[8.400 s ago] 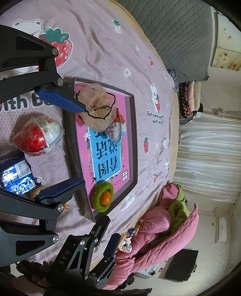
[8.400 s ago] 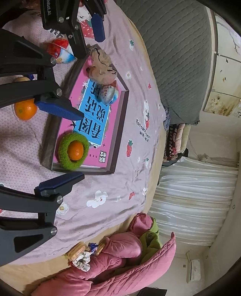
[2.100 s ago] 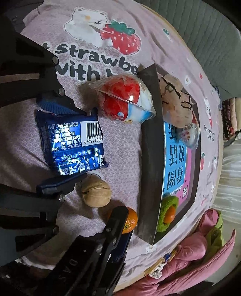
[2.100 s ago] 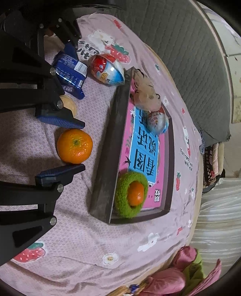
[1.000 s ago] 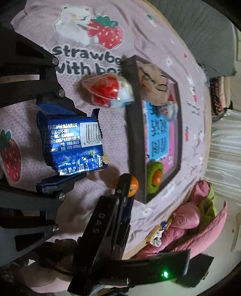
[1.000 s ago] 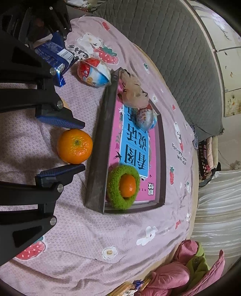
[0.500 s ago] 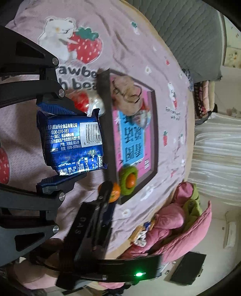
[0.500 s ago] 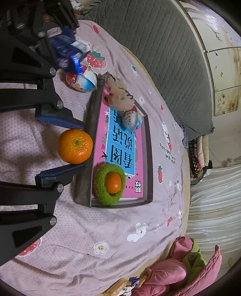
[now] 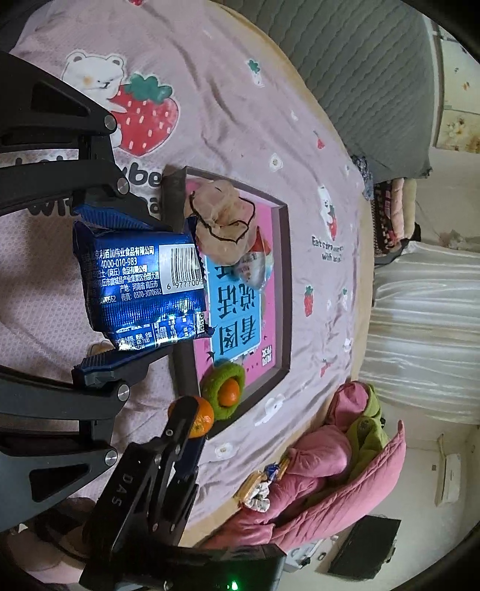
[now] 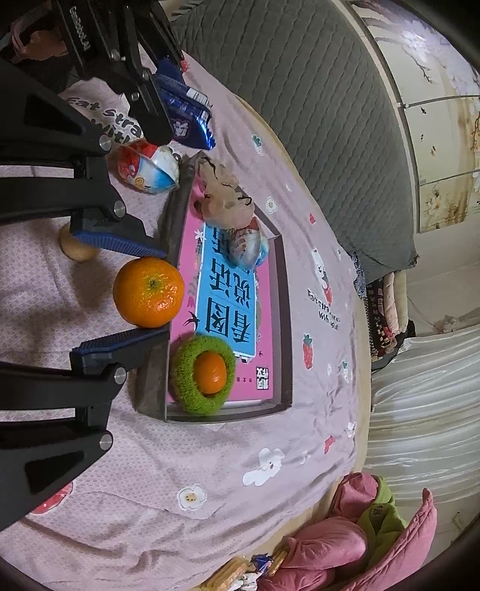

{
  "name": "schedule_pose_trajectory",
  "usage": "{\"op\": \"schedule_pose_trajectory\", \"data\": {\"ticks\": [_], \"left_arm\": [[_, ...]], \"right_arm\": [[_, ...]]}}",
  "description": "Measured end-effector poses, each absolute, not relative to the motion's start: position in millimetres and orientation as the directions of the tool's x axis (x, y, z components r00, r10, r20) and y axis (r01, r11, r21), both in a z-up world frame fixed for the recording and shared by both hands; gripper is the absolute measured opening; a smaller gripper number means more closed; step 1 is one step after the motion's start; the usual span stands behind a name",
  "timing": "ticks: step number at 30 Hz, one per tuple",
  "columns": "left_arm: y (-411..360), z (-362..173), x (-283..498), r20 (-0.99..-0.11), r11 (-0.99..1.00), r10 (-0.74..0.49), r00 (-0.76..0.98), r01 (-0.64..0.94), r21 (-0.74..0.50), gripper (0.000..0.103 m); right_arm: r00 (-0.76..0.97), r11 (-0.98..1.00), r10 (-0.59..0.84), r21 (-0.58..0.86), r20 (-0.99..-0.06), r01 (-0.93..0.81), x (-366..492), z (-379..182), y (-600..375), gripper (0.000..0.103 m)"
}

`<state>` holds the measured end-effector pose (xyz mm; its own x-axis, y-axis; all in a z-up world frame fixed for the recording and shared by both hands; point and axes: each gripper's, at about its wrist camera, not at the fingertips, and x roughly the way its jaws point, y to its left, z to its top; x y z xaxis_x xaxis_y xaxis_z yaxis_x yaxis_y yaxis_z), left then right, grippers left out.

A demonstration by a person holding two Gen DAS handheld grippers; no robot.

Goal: Organize objects
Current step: 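Carry the snack packet and tangerine over the grey tray with both tools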

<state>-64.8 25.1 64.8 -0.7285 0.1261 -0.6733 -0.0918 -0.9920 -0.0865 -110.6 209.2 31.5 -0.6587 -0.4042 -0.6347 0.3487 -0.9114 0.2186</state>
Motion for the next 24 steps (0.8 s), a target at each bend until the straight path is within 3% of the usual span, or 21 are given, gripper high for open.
{"op": "schedule_pose_trajectory", "data": {"ticks": [24], "left_arm": [[9.0, 54.2, -92.3, -0.634, -0.994, 0.107, -0.766, -0.071, -0.082, 0.056]], "right_arm": [[-0.681, -0.924, -0.369, 0.168, -0.633, 0.344, -122.2, 33.5, 185.6, 0.039]]}}
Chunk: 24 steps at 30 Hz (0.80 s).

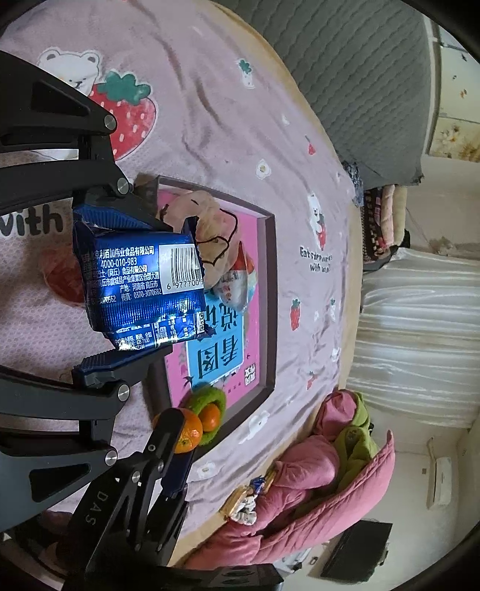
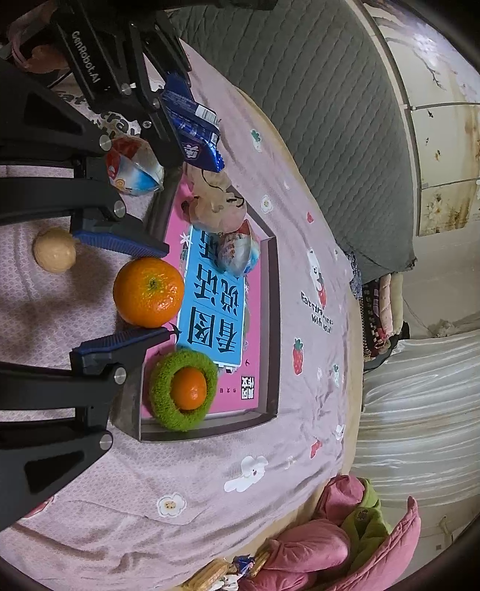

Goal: Organize objects
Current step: 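Carry the snack packet and tangerine over the grey tray with both tools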

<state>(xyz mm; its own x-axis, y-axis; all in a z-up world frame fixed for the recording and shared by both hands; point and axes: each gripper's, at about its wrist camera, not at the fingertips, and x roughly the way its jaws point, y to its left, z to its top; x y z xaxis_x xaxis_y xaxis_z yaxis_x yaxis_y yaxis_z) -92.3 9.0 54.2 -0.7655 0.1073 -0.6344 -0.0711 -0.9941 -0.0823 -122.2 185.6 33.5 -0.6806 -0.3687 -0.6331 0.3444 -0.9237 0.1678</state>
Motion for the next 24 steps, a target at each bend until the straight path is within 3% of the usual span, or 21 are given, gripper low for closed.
{"op": "schedule_pose_trajectory", "data": {"ticks": [24], "left_arm": [[-3.2, 52.3, -122.8, -0.640, -0.994, 0.077, -0.764, -0.013, -0.105, 0.056]], "right_arm": [[-0.737, -0.944, -0.304, 0.084, -0.604, 0.320, -135.4, 41.5, 164.6, 0.039]]}}
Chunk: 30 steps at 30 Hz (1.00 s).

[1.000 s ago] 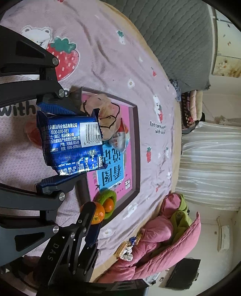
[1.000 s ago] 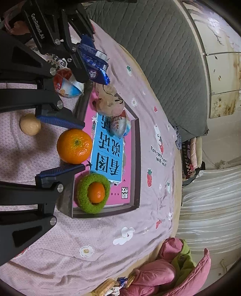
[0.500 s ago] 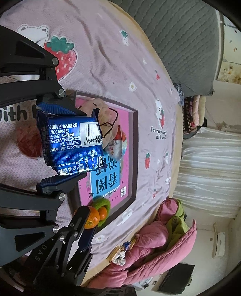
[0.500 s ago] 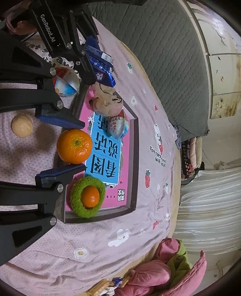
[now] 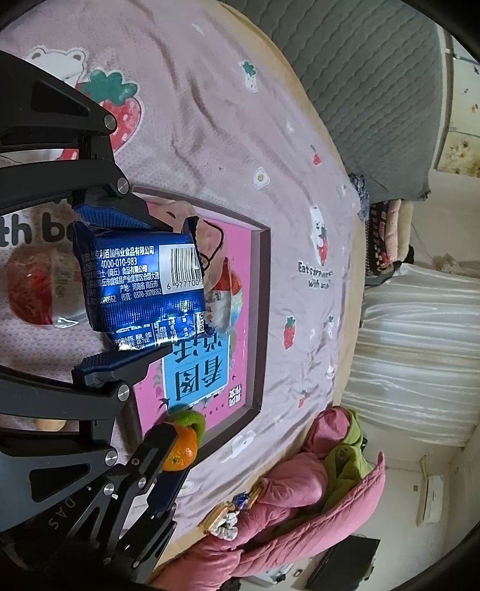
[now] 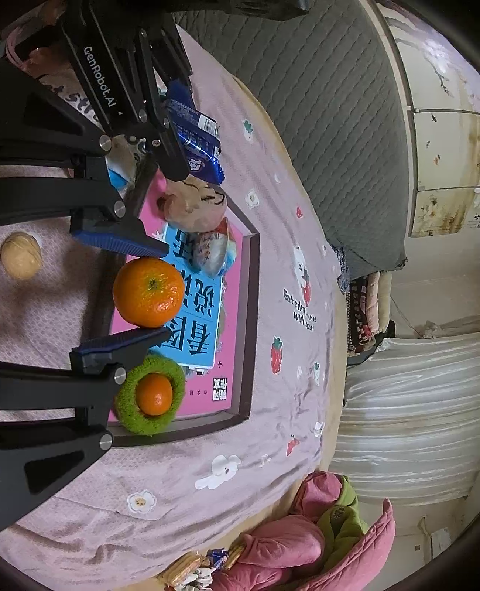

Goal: Organize objects
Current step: 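Carry the snack packet and tangerine over the grey tray with both tools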

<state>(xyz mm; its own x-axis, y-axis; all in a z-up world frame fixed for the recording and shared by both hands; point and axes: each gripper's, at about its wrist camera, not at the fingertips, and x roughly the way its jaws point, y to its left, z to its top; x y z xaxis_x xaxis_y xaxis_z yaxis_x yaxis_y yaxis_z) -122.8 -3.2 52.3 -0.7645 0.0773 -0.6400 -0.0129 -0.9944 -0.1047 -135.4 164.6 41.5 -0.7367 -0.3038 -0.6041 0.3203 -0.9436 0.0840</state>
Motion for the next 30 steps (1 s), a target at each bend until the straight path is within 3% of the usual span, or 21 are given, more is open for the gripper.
{"op": "schedule_pose_trajectory", "data": {"ticks": [30], "left_arm": [[-10.7, 9.7, -190.9, -0.758, -0.989, 0.102, -0.644, 0.014, -0.145, 0.056]], "right_arm": [[-0.705, -0.954, -0.264, 0.069, -0.659, 0.292, -176.0, 14.5, 155.2, 0.039]]}}
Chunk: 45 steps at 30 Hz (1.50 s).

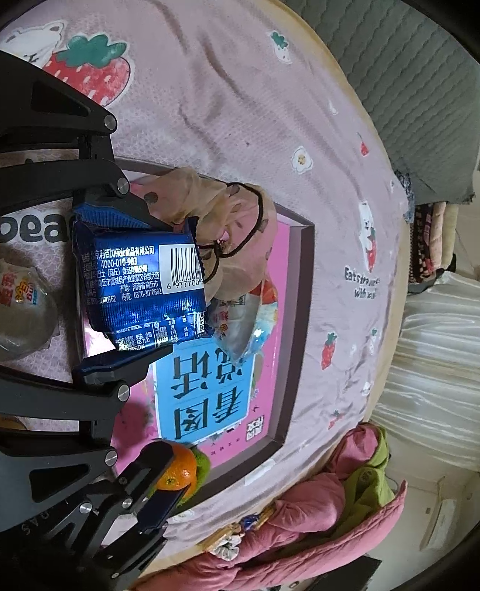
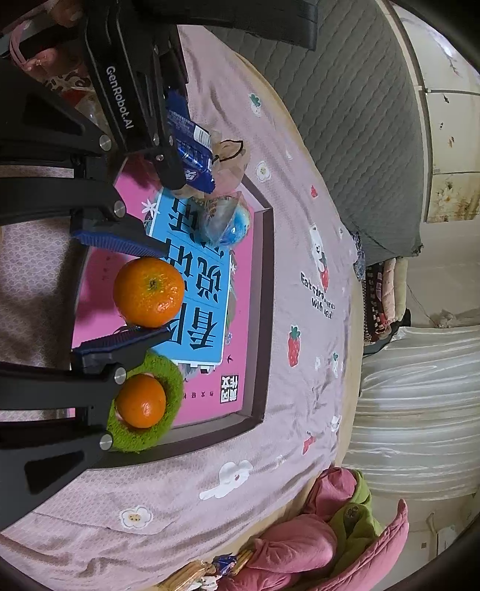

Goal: Organize objects
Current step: 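Carry the snack packet and tangerine over the grey tray with both tools, then lower the tangerine onto the book and open the right tool while the left tool lowers the packet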

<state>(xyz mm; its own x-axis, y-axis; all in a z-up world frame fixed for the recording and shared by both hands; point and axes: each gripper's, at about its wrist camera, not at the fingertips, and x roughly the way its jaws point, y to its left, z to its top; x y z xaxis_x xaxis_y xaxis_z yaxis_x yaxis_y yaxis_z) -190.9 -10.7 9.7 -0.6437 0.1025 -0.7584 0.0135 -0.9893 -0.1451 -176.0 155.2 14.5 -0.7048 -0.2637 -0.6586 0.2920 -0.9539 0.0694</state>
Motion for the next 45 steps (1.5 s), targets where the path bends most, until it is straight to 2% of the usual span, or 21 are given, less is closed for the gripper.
{"op": "schedule_pose_trajectory", "data": {"ticks": [23, 45], "left_arm": [[2.3, 3.7, -199.6, -0.769, -0.998, 0.064, -0.636, -0.032, -0.056, 0.057], [6.1, 5.5, -193.6, -0.771, -0.997, 0.078, -0.631, -0.068, -0.046, 0.057]], "right_arm": [[-0.676, -0.951, -0.210, -0.011, -0.706, 0.308, -193.8, -6.0, 142.3, 0.039], [-0.674, -0.955, -0.236, 0.040, -0.700, 0.293, -192.0, -5.6, 152.9, 0.039]]}}
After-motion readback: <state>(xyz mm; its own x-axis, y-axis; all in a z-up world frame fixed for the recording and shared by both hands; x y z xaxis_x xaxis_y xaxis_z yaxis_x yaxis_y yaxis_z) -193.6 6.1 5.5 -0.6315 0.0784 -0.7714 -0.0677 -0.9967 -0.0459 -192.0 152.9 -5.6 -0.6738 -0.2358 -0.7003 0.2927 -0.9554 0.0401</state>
